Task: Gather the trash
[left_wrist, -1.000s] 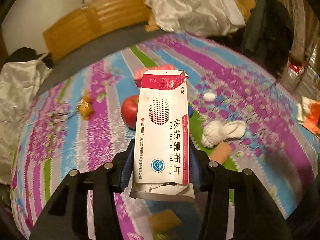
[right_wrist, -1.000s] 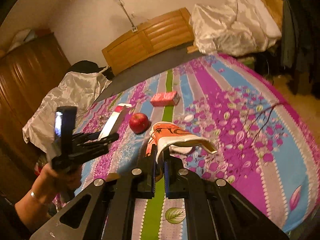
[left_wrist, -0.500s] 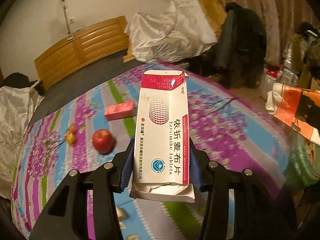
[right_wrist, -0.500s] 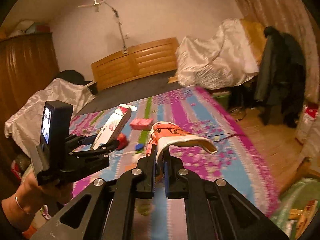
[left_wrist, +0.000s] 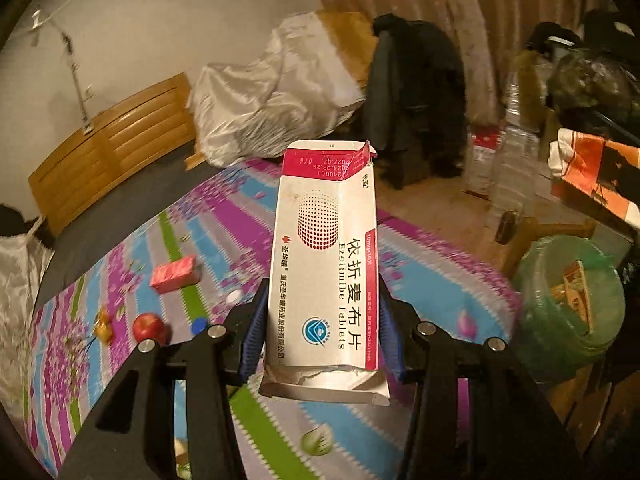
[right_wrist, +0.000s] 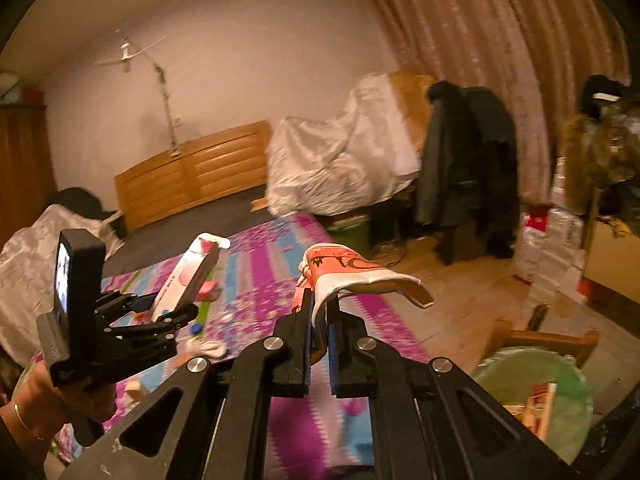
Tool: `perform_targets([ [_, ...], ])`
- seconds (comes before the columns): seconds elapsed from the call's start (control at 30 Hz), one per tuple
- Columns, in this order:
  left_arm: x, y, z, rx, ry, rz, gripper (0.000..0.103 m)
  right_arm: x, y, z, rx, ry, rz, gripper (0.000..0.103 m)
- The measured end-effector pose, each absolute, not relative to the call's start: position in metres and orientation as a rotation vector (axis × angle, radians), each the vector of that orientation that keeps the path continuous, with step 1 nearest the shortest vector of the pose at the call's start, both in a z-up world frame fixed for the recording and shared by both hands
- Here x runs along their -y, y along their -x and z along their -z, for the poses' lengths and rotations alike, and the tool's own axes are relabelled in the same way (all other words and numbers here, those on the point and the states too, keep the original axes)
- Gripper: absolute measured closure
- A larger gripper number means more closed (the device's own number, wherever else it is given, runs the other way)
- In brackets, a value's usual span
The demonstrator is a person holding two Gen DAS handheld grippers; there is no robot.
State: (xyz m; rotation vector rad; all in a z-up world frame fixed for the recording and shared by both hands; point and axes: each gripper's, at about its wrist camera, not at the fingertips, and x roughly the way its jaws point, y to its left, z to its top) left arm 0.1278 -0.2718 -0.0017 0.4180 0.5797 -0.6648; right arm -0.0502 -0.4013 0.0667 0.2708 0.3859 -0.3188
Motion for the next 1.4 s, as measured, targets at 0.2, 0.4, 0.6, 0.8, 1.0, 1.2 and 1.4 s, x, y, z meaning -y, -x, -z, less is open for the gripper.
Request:
perform_targets([
  [0.2, 0.317, -0.107, -0.003, -0.559, -0.454, 0.753, 0.056, 0.450, 0.106, -0.068, -0.359, -0.294, 0.450, 0.096],
  [0.4, 0.364, -0.086, 0.001, -0.554, -0.495, 0.846, 0.056, 0.502, 0.158, -0.061, -0.367, -0.315, 0.596, 0.096],
  [0.6, 0.414, -0.066, 0.011, -0.562, -0.539, 0.936, 0.056, 0.544, 0.185, -0.045, -0.425, -0.280, 0.751, 0.096],
  [0.8, 0.455, -0.042, 0.024, -0.573, -0.591, 1.016, 0.056, 0.559, 0.200, -0.022, -0.499, -0.242, 0.842, 0.096],
  [1.0, 0.493, -0.012, 0.039, -0.586, -0.642, 1.114, 0.056, 0.575, 0.221, -0.008, -0.526, -0.292, 0.898, 0.096],
  [1.2, 0.526, 0.010, 0.061, -0.649, -0.682, 1.191, 0.056, 0.589, 0.239, 0.006, -0.533, -0.363, 0.909, 0.096],
  [1.4, 0.539, 0.028, 0.076, -0.651, -0.738, 1.217, 0.055, 0.594, 0.237, 0.017, -0.546, -0.404, 0.884, 0.096],
])
